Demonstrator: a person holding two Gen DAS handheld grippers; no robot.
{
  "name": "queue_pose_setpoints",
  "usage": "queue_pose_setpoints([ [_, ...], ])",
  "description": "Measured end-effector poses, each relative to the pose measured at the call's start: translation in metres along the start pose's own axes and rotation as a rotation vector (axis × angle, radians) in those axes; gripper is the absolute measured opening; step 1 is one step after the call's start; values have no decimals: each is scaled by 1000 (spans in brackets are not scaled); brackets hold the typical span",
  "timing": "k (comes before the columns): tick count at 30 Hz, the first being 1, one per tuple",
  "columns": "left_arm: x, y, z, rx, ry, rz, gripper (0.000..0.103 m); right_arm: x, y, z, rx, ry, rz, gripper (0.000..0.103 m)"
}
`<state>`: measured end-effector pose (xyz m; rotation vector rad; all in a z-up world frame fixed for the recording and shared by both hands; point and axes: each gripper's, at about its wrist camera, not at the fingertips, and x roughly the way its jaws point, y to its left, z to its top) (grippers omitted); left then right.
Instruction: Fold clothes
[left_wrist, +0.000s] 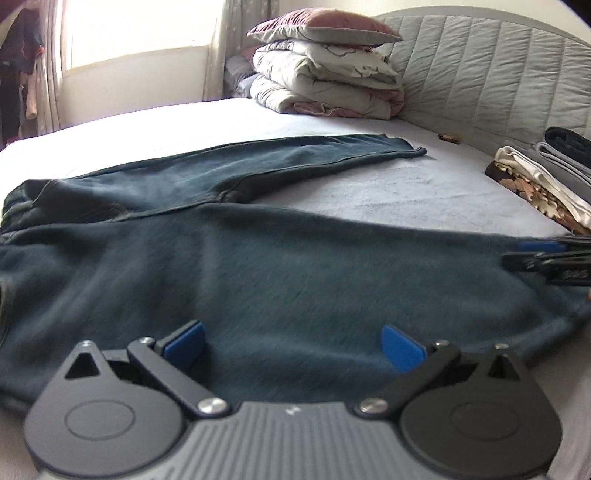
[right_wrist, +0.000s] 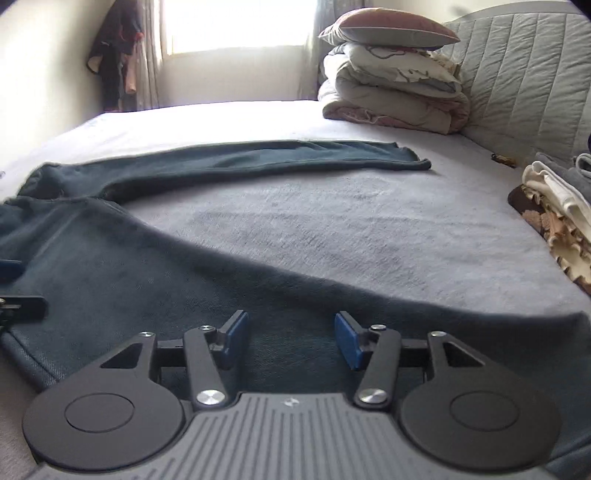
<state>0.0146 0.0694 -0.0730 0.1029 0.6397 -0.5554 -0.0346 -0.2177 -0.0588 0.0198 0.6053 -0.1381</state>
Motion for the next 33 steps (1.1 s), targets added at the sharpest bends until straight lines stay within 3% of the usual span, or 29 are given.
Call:
queue_pose_setpoints([
  [5,-15,-2,-12,17,-2,-7,103,-19,-34,-18,71,-27,14,58],
  [11,-24,2,1,14,11,-30,103,-56,-69,-43,115,-31,-89,58],
  [14,-25,-2,12,4,-32,-56,103,-59,-63,-36,117,-15,-108,58],
  [18,-15,-7,21,3,-56,-66,103,-54,-36,-20,61,-31,-47,58],
  [23,3,-3,12,10,38,-4,103,-36,-1,-13,26,-17,4,58],
  [28,-8,2,12,30,88,43,103,-35,0,-29,32,-26,-8,62],
  [33,-18,15,35,-26,171,173,103,-40,3,-10,-26,-13,1,63],
])
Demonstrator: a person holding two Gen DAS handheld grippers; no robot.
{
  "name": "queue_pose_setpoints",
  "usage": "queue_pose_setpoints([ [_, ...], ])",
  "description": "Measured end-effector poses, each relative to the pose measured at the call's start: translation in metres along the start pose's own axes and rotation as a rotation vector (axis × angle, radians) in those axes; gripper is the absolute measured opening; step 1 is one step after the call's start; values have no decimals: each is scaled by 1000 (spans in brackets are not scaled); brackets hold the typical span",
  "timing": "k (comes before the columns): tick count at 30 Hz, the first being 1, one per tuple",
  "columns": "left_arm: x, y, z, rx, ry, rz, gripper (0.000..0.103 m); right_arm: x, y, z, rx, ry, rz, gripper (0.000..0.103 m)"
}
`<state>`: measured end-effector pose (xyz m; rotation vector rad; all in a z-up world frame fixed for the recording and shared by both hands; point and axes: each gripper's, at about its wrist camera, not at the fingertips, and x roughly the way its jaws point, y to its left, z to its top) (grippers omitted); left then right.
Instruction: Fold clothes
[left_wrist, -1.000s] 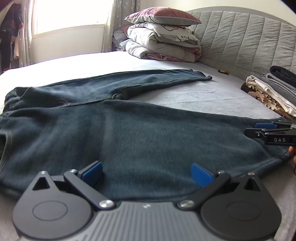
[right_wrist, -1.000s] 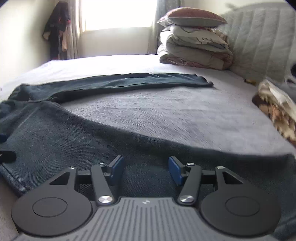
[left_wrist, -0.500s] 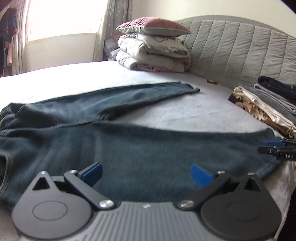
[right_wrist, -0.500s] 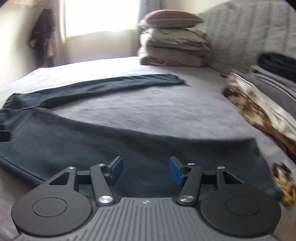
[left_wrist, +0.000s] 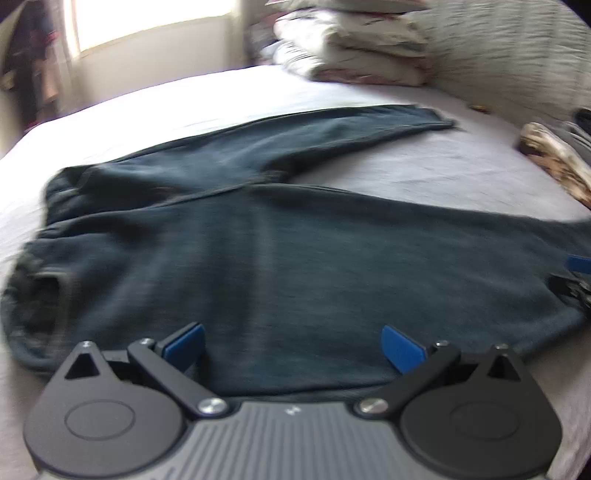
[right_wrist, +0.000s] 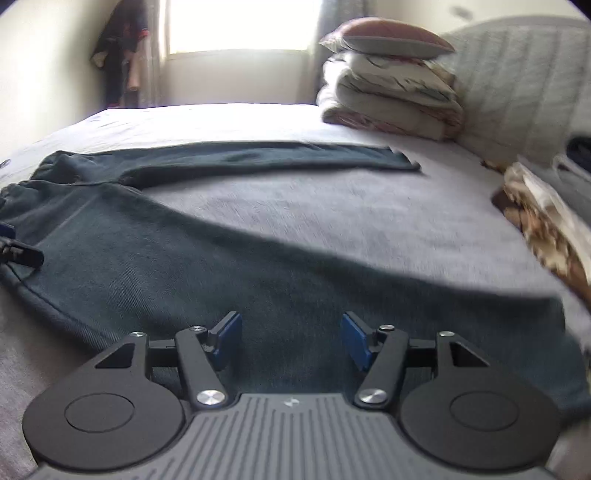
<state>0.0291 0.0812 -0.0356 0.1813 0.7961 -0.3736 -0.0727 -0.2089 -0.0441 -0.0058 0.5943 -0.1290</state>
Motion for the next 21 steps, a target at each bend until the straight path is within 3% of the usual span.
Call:
queue_pose_setpoints([
  [3,-8,13,17,-99,-10,24,103,-1,1,29,51,-31,30,63],
  [7,-14,25,44,-189,-42,43,103,7,8,69,151,-47,134,63],
  [11,-11,41,59,-244,-139,52,103,26,25,98,109,-99,171,63],
  [17,31,78,53,-488,-192,101,103,81,41,125,79,-97,199,63],
  [21,46,89,56,-503,-243,148,103,118,57,137,48,-74,216,63],
])
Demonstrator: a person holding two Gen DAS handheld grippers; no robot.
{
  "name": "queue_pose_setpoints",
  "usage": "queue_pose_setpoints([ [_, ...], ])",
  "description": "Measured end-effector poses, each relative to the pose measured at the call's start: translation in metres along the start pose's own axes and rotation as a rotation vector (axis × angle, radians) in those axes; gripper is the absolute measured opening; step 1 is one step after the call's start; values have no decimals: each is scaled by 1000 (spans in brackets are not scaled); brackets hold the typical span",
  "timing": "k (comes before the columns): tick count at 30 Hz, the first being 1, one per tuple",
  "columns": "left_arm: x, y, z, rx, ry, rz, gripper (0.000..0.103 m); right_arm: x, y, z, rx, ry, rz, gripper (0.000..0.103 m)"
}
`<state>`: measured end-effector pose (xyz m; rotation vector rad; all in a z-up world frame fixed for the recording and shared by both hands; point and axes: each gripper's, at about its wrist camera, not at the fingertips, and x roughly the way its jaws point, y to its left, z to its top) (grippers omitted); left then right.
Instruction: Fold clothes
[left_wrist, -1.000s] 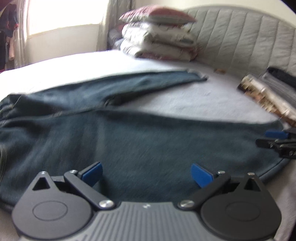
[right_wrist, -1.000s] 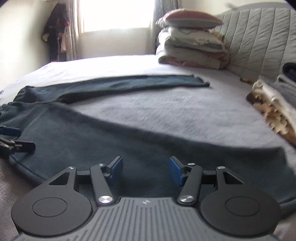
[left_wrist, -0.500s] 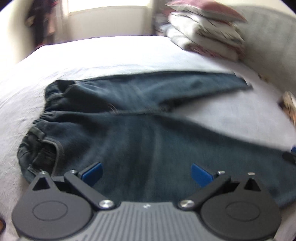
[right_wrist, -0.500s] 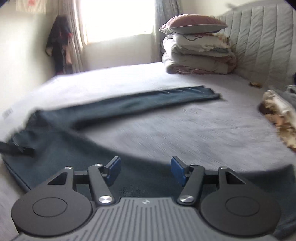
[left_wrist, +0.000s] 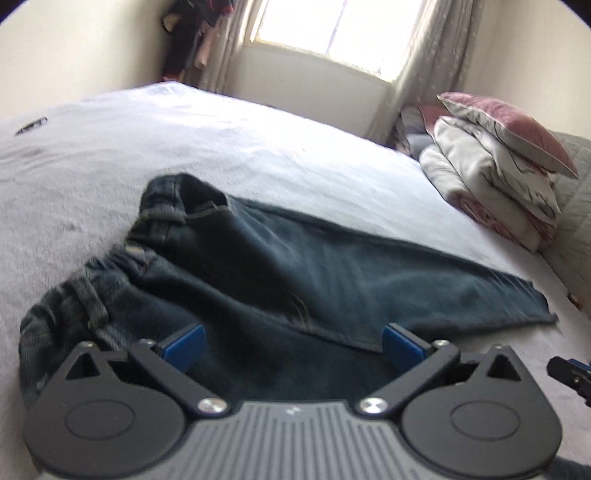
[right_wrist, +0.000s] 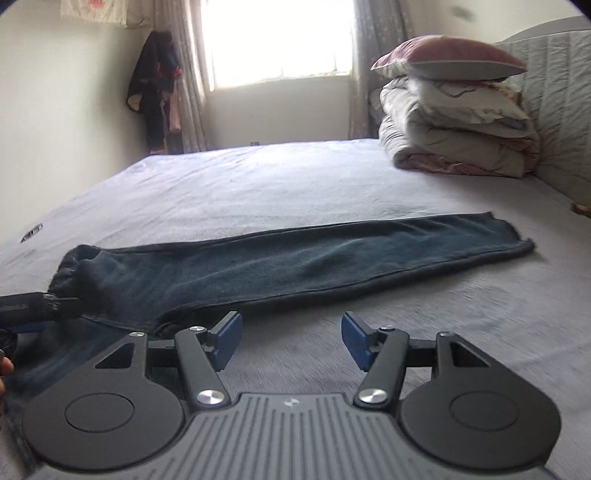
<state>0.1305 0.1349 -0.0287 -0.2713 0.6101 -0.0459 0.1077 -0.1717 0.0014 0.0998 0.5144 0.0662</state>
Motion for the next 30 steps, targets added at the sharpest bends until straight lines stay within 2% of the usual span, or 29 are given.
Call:
queue_pose_setpoints([
  [9,12,12,5,-4,-35,1,103,94,43,25,-118,29,118,63],
  [12,19,10,2,45,-21,16,103,128,46,32,-139,50,128,63],
  [16,26,4,-1,117,-9,50,103,158,19,36,-152,88,64,63],
  [21,27,1,-3,141,-7,65,103,175,-56,38,-71,81,3,62],
  [27,31,-4,-7,188,-5,88,103,185,-127,56,-30,73,-225,62],
  [30,33,-4,-9,205,-6,92,103,177,-145,58,5,72,-262,62],
])
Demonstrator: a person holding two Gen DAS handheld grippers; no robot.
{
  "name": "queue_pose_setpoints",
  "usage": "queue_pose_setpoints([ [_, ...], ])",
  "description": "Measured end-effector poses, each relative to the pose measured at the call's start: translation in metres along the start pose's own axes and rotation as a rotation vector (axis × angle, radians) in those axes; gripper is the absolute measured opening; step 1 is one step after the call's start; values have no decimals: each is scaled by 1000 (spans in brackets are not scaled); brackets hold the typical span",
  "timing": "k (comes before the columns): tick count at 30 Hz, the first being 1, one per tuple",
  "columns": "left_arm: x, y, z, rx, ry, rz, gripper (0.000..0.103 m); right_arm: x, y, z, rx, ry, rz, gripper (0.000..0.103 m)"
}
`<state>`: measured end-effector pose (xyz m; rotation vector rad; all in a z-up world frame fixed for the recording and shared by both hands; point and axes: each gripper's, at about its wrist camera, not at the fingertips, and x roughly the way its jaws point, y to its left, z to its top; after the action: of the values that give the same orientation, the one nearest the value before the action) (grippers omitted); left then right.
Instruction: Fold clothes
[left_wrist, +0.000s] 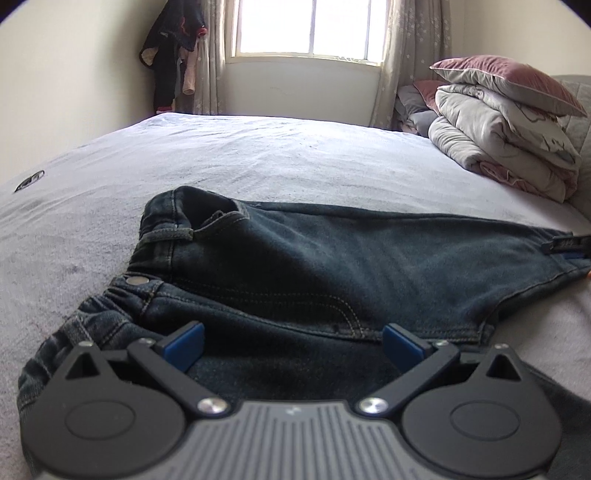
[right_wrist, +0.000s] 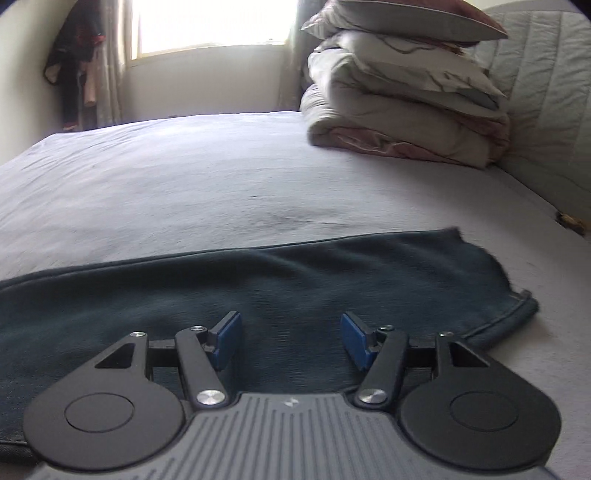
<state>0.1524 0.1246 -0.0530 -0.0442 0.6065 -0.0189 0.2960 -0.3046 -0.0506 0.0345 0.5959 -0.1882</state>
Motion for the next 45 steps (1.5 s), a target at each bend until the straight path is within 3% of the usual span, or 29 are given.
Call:
queue_pose_setpoints([
  [2,-1,2,1,-10,-7,0,102,-6,1,-3,-12,0,16,62],
  [5,-21,9,7,-84,-134,79,99,-12,21,-2,-55,5,104,62],
  [7,-28,17,10,-97,-196,84,99,-18,43,2,-97,2,176,62],
  [11,-17,41,13,-204,-119,100,99,-34,92,9,-169,-2,358,62],
  [15,-23,53,20,-244,-126,87,99,-60,154,15,-253,7,589,62],
  [17,-26,60,24,-266,-128,64,99,-75,186,18,-307,13,706,60],
  [19,-26,66,31,-261,-132,7,97,-87,213,21,-343,23,763,59],
  [24,-1,77,54,-118,-105,-128,87,-108,235,23,-344,31,680,59],
  [29,48,76,70,28,-21,-194,81,-132,202,1,-299,49,732,59],
  [31,66,74,74,79,14,-215,74,-132,186,-5,-281,64,728,59],
  [33,80,73,78,109,49,-236,60,-130,172,-8,-258,77,724,59],
  [35,88,72,81,107,86,-267,47,-127,164,-9,-234,83,717,59],
  [38,93,68,84,103,129,-327,21,-120,154,-10,-204,90,709,59],
  [41,102,70,82,67,187,-357,18,-115,151,-10,-171,99,709,59],
  [45,105,89,87,-77,180,-306,21,-115,150,-11,-155,106,706,59],
])
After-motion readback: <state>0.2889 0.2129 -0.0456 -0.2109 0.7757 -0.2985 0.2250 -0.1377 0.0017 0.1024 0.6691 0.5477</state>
